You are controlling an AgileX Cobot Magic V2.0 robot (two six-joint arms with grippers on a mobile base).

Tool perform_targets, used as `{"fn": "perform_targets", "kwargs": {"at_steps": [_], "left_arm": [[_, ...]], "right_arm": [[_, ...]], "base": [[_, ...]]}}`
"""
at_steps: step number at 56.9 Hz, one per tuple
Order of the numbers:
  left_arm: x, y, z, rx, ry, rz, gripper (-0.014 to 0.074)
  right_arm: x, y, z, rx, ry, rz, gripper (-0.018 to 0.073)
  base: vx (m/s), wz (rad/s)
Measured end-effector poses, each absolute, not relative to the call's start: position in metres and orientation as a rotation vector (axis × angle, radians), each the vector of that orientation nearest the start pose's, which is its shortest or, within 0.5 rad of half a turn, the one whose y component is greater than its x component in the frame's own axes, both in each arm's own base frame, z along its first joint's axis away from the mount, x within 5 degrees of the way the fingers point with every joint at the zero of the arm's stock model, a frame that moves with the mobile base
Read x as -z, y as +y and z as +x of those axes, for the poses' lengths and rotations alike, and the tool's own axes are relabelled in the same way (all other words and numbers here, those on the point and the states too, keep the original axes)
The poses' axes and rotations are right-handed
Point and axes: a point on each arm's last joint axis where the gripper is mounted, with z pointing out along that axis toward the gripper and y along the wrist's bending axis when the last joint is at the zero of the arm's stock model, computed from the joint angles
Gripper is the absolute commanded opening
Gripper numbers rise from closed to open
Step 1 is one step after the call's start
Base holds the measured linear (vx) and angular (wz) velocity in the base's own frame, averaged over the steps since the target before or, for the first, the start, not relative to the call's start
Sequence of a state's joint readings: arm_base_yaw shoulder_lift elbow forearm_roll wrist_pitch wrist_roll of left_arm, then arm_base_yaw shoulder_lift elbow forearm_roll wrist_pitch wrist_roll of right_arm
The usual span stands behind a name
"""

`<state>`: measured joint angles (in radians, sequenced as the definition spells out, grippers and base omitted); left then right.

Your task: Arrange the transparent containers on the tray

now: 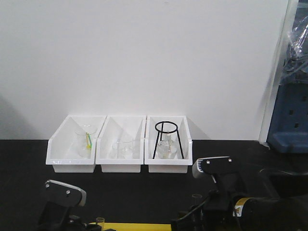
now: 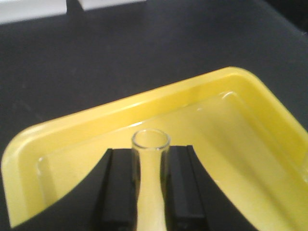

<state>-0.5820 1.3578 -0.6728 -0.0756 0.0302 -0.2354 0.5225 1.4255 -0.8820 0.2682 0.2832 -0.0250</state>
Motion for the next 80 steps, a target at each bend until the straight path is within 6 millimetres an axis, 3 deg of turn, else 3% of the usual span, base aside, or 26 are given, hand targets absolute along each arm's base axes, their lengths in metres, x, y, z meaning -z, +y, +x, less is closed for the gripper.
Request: {"fn": "perform_targets", "kwargs": {"at_steps": [13, 28, 36, 47, 62, 71, 80], "left_arm": [[-0.192, -0.157, 0.239, 0.458, 2.344, 0.29, 0.0163], [-0.165, -0.163, 0.248, 0.439, 2.387, 0.28, 0.0265], [-0.154, -0.164, 0.25, 0.438, 2.417, 0.25, 0.037], [-0.148, -0.165, 0.251, 0.439, 2.434, 0.228, 0.0449], [-0.153, -0.166, 0.253, 0.459, 2.391, 0.217, 0.0449], [-0.177, -0.165, 0.254, 0.51, 2.274, 0.203, 0.0448], [-0.221, -0.162, 0.249, 0.59, 2.069, 0.182, 0.0421]], "right_arm": [[-0.212, 0.164, 0.271, -0.43, 2.453, -0.372, 0.0004], [-0.186, 0.169, 0.279, -0.417, 2.528, -0.346, 0.0043], [-0.177, 0.17, 0.28, -0.423, 2.561, -0.322, 0.011], [-0.166, 0.171, 0.282, -0.417, 2.593, -0.309, 0.0274], [-0.162, 0.172, 0.283, -0.424, 2.606, -0.286, 0.0495], [-0.17, 0.171, 0.282, -0.436, 2.582, -0.282, 0.0491], [-0.209, 0.167, 0.276, -0.473, 2.446, -0.298, 0.0417]], "base": [[0.0, 0.0], [0.0, 0.0], [0.0, 0.0], [0.0, 0.0], [0.0, 0.0], [0.0, 0.0], [0.0, 0.0]]}}
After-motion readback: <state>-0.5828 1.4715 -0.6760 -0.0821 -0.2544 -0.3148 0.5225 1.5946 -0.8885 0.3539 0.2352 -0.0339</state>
